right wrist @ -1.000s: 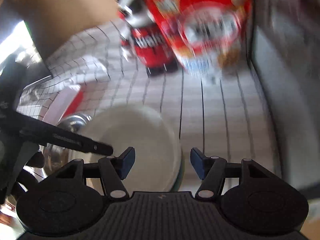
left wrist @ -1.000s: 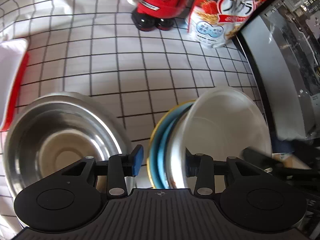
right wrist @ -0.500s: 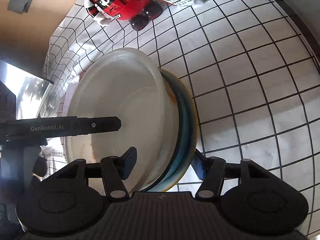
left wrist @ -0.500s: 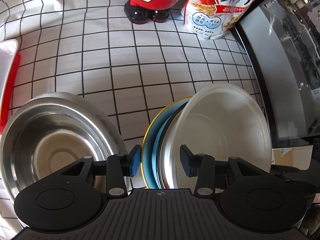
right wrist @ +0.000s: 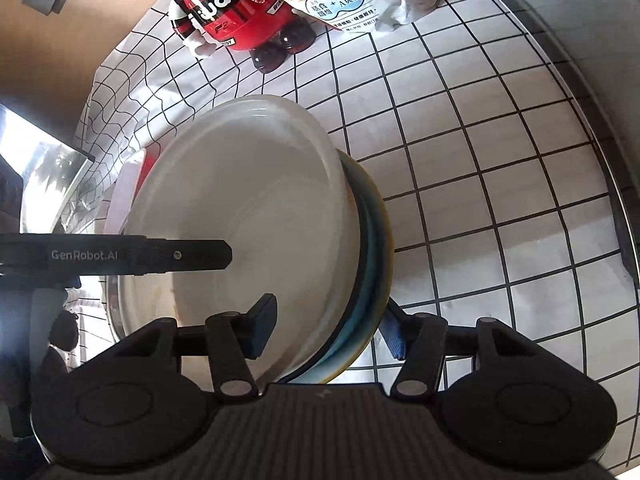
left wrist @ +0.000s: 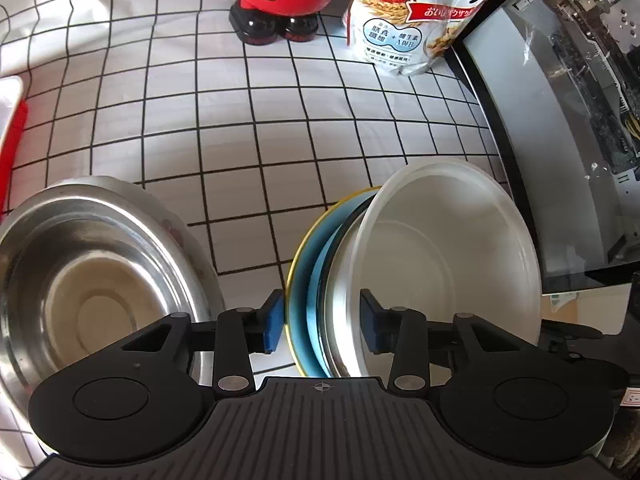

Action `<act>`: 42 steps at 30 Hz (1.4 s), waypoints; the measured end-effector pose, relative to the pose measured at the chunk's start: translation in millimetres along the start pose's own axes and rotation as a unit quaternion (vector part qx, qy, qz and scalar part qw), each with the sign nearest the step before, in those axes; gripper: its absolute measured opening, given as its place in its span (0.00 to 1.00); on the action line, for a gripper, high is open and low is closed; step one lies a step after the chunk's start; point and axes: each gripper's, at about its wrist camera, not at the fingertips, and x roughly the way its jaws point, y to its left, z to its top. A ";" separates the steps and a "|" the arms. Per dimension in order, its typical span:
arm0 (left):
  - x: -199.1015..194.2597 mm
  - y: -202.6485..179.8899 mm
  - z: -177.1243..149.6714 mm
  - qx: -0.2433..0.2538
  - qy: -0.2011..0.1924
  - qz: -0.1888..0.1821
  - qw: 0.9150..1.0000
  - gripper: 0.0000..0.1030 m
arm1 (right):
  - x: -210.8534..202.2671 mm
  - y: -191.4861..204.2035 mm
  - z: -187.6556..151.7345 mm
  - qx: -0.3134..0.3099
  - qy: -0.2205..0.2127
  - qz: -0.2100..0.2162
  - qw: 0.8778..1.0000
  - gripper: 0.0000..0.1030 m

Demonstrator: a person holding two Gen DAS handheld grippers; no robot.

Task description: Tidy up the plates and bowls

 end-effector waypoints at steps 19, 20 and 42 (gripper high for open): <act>-20.0 14.5 -21.4 -0.017 -0.033 -0.040 0.999 0.39 | -23.4 34.9 -2.1 -0.103 -0.090 -0.094 0.986 0.65; -23.3 14.4 -21.5 -0.017 -0.036 -0.042 0.998 0.39 | -25.9 33.8 -1.8 -0.105 -0.092 -0.095 0.986 0.65; -46.5 20.8 -41.4 -0.003 -0.096 -0.065 0.993 0.38 | -26.5 47.9 -2.0 -0.114 -0.147 -0.123 0.975 0.59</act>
